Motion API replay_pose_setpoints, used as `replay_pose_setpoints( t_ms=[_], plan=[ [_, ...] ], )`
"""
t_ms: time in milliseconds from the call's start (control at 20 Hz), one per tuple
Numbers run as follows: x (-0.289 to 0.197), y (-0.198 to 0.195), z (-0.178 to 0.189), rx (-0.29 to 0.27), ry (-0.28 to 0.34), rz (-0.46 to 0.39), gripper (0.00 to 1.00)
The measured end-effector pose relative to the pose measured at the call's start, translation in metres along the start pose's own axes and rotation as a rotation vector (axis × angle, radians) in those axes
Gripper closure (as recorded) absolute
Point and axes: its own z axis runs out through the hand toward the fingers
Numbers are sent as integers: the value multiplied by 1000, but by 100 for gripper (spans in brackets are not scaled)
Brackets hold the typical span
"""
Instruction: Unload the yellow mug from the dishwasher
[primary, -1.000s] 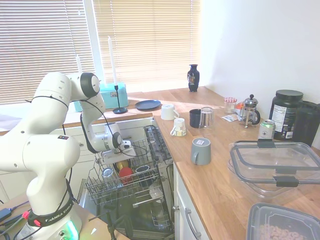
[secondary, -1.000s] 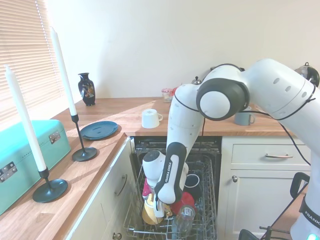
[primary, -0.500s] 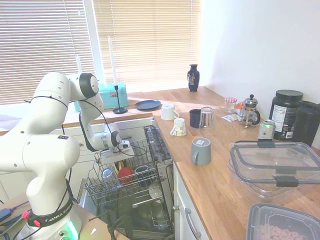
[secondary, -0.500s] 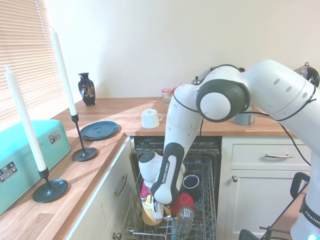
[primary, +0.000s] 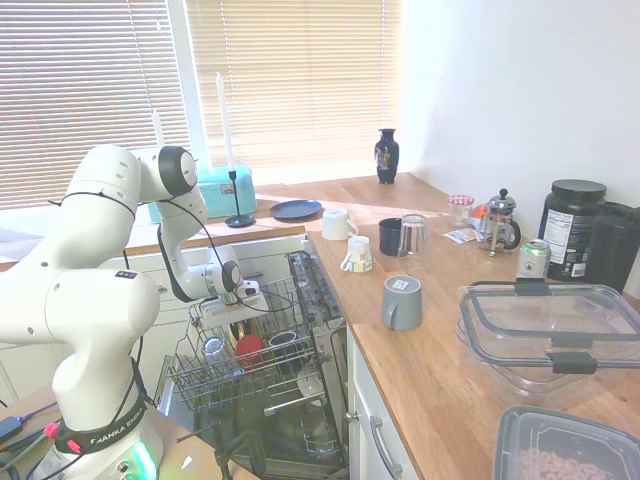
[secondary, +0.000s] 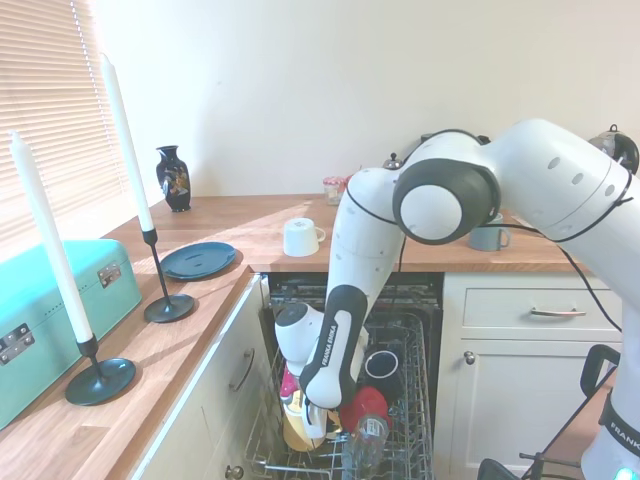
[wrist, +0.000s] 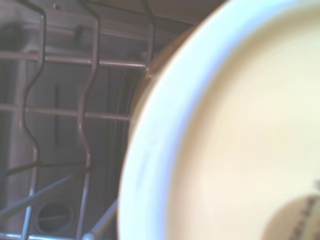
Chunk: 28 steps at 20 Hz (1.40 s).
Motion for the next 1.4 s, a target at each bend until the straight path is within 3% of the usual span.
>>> replay_pose_setpoints(
  t_ms=[700, 1100, 1400],
  plan=[
    [6, 5, -45, 6, 5, 40, 100],
    [13, 15, -105, 5, 21, 101, 100],
    [30, 28, -182, -3, 78, 155, 100]
  ],
)
